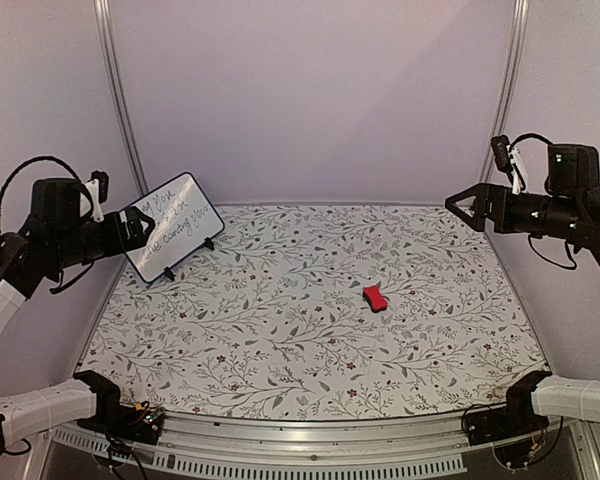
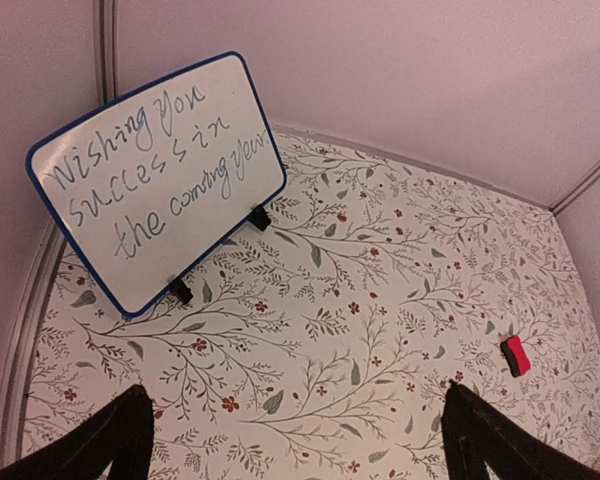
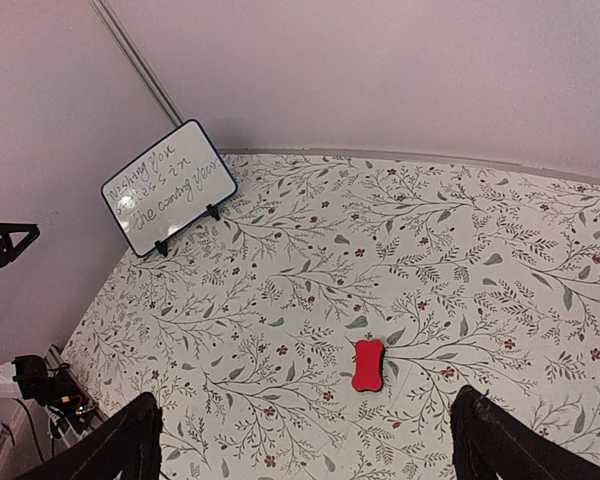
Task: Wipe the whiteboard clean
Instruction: Pick up the whiteboard eraser from the center of the board.
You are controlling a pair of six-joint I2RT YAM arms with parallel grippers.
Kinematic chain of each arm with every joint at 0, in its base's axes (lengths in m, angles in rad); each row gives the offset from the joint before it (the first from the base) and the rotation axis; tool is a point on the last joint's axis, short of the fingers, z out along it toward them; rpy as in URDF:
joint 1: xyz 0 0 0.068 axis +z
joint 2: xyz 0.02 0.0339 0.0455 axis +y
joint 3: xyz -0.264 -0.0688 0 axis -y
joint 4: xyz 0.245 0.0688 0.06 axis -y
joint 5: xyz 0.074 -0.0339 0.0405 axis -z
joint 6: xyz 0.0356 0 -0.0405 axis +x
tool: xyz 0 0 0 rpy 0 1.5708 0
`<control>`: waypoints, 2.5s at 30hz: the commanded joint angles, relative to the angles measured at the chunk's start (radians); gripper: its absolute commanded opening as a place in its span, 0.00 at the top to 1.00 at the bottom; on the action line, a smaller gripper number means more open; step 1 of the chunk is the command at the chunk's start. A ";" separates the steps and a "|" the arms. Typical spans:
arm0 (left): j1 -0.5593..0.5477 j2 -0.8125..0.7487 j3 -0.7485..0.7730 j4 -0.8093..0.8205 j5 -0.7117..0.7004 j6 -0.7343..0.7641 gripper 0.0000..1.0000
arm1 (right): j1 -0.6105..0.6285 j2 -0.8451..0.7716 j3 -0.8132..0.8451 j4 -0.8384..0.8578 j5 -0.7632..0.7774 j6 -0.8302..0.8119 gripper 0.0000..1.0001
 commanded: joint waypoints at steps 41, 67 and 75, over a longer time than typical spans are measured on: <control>-0.008 0.035 -0.176 0.130 -0.001 -0.055 0.00 | 0.071 0.288 -0.162 0.122 0.285 0.028 0.01; -0.009 0.054 -0.236 0.179 0.019 -0.085 0.00 | 0.209 0.685 -0.007 0.170 0.279 0.008 0.01; -0.009 0.054 -0.250 0.200 0.019 -0.082 0.00 | 0.212 0.788 0.033 0.189 0.287 -0.019 0.02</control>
